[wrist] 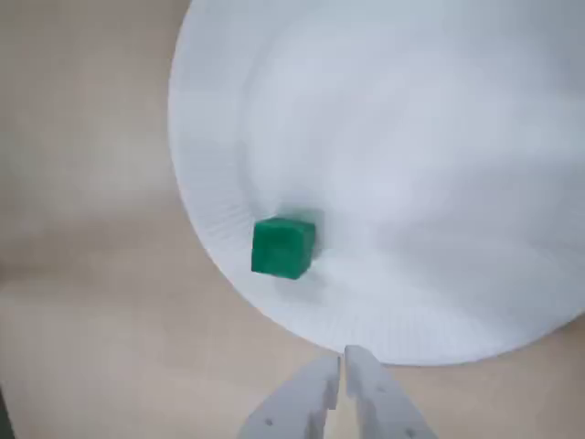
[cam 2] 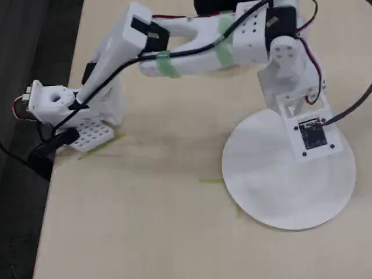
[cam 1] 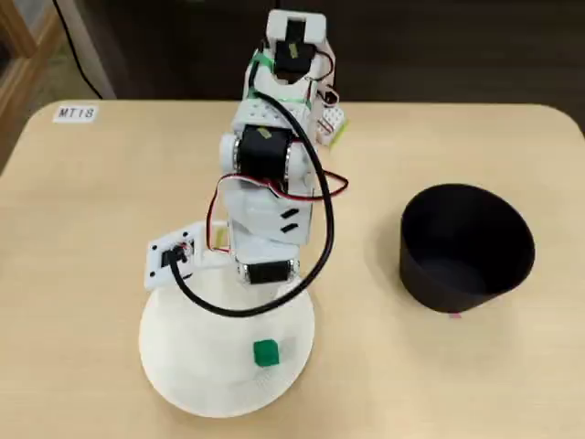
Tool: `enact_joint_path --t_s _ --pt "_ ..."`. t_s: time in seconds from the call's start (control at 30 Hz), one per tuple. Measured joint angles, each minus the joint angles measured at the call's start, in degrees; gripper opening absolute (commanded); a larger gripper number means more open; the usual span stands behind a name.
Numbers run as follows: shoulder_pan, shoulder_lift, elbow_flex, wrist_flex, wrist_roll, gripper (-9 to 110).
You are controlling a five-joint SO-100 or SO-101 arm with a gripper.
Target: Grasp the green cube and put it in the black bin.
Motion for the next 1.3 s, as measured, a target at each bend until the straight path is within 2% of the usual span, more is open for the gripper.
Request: enact_joint_path --t_s 0.13,0.23,0.4,1.3 --pt "-0.09 -9.49 -16.52 6.68 -0.62 15" --pt "0.0 -12.39 -22.32 8.61 -0.62 19" --pt "0.0 -14.94 -23.82 10.81 -0.62 22" --pt "-0.97 -26.19 -31.46 10.9 4.04 25"
